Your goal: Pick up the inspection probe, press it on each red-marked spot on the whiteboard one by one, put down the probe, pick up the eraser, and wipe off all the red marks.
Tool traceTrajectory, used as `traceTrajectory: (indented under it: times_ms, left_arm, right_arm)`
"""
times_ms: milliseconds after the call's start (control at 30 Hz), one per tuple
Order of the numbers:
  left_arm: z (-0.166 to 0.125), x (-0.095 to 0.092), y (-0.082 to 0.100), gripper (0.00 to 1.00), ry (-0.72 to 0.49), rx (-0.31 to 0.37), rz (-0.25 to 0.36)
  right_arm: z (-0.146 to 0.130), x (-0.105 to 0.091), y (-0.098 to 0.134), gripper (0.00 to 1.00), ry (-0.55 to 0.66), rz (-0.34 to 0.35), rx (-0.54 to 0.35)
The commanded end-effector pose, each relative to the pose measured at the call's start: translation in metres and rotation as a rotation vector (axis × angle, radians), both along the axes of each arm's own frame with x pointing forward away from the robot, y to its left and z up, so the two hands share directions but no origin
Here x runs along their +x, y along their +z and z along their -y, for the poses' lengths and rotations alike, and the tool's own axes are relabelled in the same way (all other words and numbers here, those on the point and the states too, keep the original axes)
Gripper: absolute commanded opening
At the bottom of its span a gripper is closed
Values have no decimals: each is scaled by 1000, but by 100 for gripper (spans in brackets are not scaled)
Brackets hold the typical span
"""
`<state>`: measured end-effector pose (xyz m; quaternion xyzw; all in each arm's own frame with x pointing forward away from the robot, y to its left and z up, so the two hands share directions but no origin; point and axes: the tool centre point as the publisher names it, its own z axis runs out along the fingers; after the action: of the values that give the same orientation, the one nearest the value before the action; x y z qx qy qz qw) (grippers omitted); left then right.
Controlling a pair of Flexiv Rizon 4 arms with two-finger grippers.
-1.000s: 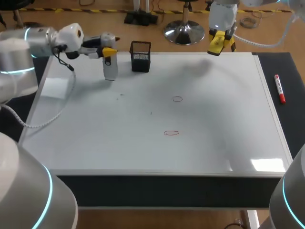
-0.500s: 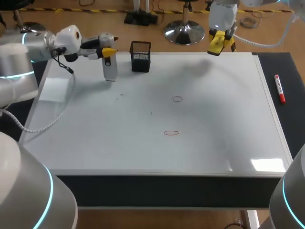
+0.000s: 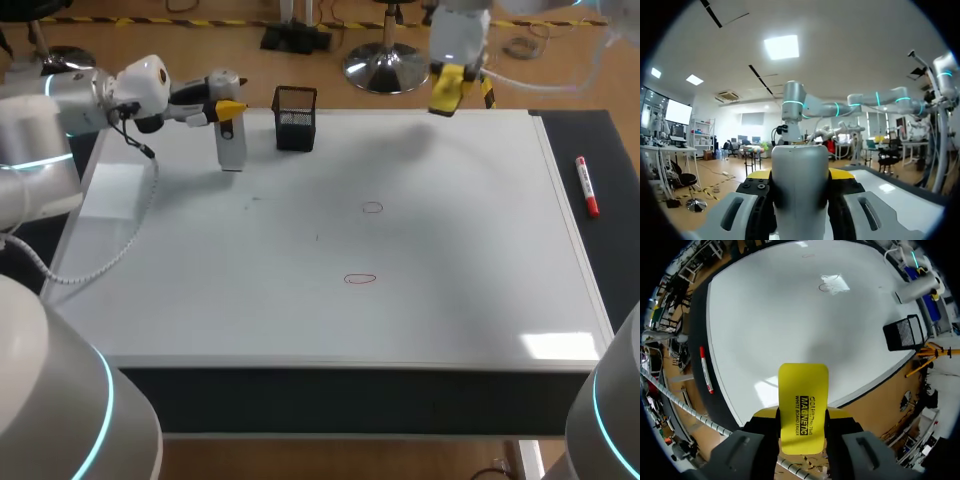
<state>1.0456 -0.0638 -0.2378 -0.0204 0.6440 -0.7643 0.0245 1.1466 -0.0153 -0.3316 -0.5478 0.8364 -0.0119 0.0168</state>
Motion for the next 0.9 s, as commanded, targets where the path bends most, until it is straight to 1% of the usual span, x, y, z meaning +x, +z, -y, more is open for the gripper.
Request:
traceTrajectory:
  times_ms: [33, 67, 167, 333, 500, 567, 600, 800, 900]
  left_arm:
    - [1, -4, 2, 0, 26, 2, -1]
    - [1, -4, 2, 0, 26, 2, -1]
    - [1, -4, 2, 0, 26, 2, -1]
    - [1, -4, 2, 0, 26, 2, -1]
    - [1, -4, 2, 0, 26, 2, -1]
    - [1, -4, 2, 0, 26, 2, -1]
    - [1, -4, 2, 0, 26, 2, -1]
    - [1, -4, 2, 0, 26, 2, -1]
    - [1, -4, 2, 0, 26, 2, -1]
  right_arm:
    - [-24, -22, 1, 0, 53, 17, -66]
    - [-26, -25, 2, 0, 54, 27, -48]
    - [-41, -41, 0, 0, 87, 34, -49]
    - [-56, -61, 2, 0, 140, 60, -56]
    - [-73, -88, 6, 0, 174, 87, -52]
    - [-81, -99, 5, 0, 206, 86, -75]
    - [-86, -104, 4, 0, 206, 91, -64]
    - [-112, -132, -9, 0, 250, 94, -40]
    - [-123, -143, -19, 0, 252, 91, 8]
